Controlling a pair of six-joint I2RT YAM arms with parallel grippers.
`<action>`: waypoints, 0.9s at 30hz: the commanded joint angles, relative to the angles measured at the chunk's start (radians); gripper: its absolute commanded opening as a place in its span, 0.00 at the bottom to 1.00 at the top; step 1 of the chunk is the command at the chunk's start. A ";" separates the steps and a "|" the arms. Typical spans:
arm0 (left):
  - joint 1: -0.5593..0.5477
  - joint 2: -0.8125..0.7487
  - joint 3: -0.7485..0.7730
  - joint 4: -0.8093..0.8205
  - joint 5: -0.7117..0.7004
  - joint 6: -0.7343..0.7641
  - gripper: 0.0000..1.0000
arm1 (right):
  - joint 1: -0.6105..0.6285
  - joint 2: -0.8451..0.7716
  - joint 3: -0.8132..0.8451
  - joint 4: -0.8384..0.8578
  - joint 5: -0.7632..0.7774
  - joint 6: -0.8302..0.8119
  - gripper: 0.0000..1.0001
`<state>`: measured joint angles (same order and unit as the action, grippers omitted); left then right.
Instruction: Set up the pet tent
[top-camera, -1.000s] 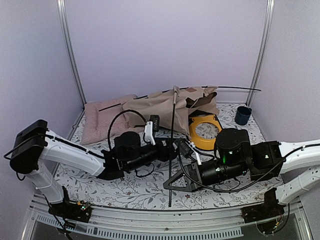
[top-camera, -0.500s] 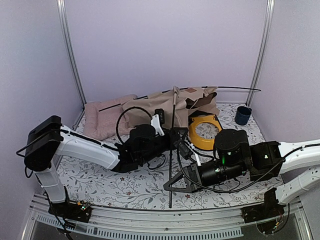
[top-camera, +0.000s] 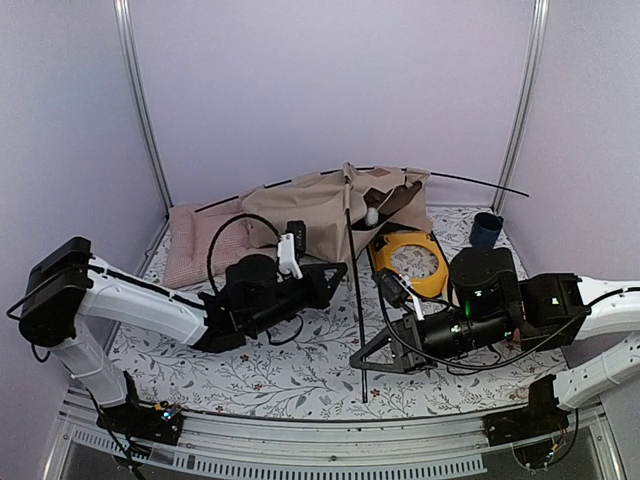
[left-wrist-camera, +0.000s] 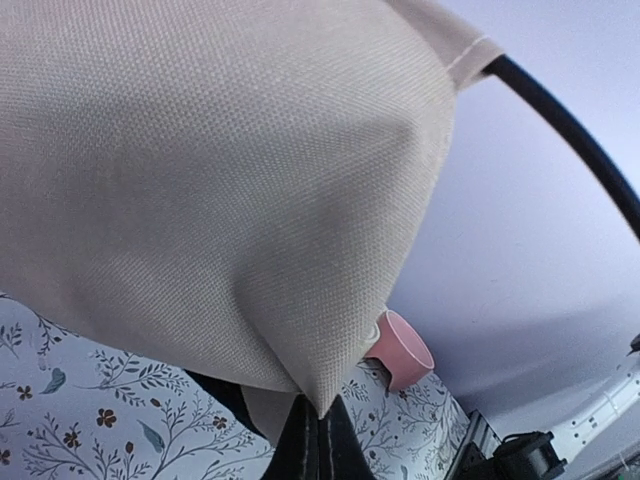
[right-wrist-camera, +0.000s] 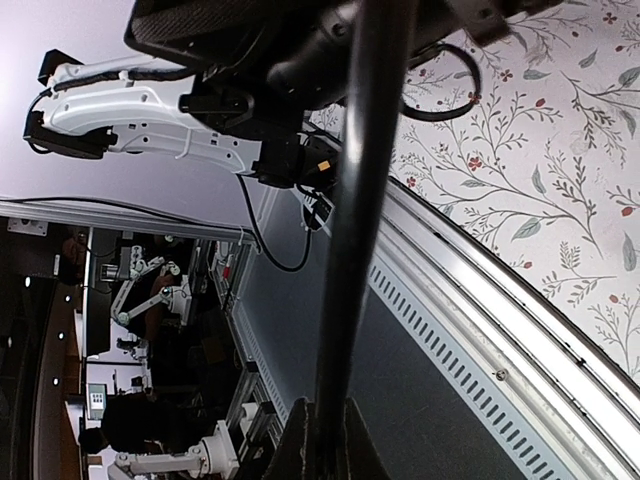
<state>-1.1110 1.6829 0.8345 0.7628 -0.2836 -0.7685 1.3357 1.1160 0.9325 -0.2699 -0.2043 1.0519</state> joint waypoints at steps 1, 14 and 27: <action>-0.035 -0.092 -0.108 0.009 0.090 0.074 0.00 | -0.060 -0.014 0.052 -0.030 0.156 -0.061 0.00; -0.091 -0.225 -0.212 -0.095 0.229 0.049 0.00 | -0.069 0.086 0.068 0.051 0.307 -0.145 0.00; -0.250 -0.294 -0.264 -0.217 0.191 -0.056 0.00 | -0.068 0.068 -0.021 0.196 0.374 -0.115 0.00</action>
<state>-1.2617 1.4078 0.6022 0.6353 -0.2043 -0.7712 1.3136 1.2198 0.8936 -0.2333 -0.0288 0.9337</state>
